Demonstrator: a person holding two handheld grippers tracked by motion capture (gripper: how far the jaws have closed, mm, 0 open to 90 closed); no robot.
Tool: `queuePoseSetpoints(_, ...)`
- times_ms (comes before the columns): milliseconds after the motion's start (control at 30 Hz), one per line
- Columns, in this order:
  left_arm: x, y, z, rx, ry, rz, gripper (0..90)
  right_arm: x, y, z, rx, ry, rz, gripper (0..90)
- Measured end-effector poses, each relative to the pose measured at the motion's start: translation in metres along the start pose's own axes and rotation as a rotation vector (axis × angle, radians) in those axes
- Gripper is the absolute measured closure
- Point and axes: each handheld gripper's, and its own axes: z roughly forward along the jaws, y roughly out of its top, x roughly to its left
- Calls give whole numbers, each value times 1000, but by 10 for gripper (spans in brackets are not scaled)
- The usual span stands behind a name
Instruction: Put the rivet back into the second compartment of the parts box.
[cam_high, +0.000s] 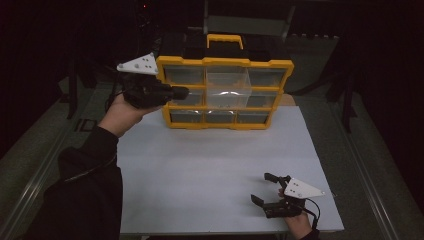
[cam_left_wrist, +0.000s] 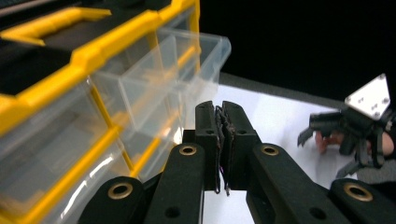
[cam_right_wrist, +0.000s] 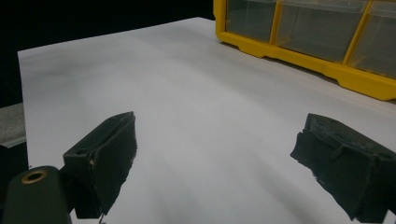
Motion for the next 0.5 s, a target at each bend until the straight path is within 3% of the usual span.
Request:
queuePoseSetpoints(133, 4, 15, 0, 4, 10, 3, 855, 0, 0, -1, -4, -2, 0, 110)
queuePoseSetpoints(400, 6, 40, 4, -49, -2, 17, 855, 0, 0, 0, -4, 0, 1, 110)
queuePoseSetpoints(500, 5, 46, 12, -30, 1, 36, 855, 0, 1, -1, -7, 0, 1, 110)
